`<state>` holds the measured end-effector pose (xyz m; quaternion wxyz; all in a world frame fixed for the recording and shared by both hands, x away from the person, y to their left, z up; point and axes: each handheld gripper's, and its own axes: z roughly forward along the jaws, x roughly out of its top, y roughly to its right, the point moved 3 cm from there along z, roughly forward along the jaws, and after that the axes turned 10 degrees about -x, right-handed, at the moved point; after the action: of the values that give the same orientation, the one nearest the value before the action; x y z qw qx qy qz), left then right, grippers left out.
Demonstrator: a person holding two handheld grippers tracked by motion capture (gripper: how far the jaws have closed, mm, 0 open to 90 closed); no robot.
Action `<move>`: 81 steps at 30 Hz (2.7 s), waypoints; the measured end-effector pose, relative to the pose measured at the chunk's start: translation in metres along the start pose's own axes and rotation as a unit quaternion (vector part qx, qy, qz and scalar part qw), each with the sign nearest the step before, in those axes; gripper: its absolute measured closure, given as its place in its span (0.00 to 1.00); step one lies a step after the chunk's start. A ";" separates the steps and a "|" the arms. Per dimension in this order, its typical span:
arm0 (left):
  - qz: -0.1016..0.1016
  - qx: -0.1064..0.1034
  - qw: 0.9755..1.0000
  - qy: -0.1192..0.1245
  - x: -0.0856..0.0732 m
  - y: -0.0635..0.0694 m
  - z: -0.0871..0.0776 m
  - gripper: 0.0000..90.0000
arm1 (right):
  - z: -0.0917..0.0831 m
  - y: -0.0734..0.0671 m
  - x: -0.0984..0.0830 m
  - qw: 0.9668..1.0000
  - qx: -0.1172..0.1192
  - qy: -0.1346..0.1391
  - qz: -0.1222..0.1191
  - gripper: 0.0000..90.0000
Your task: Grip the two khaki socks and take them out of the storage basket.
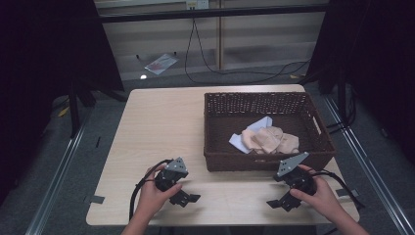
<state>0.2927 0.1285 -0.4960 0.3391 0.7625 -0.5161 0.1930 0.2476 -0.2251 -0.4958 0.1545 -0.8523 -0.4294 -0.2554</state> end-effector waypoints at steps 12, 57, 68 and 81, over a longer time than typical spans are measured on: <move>-0.003 0.000 1.000 -0.004 0.000 0.000 -0.001 0.03 | -0.001 0.003 0.002 1.000 -0.001 -0.011 0.006 0.05; -0.002 -0.001 1.000 -0.010 0.000 -0.002 0.001 0.03 | -0.047 0.013 0.041 0.994 0.013 -0.099 -0.044 0.06; -0.004 -0.004 1.000 -0.002 0.000 -0.002 0.001 0.03 | -0.064 0.014 0.058 0.994 0.023 -0.102 -0.044 0.06; -0.005 0.000 1.000 -0.005 0.000 -0.001 -0.001 0.03 | -0.083 0.018 0.075 0.992 0.022 -0.116 -0.045 0.07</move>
<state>0.2938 0.1290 -0.4956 0.3373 0.7660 -0.5141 0.1876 0.2742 -0.2266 -0.3853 0.1110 -0.8522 -0.4880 -0.1524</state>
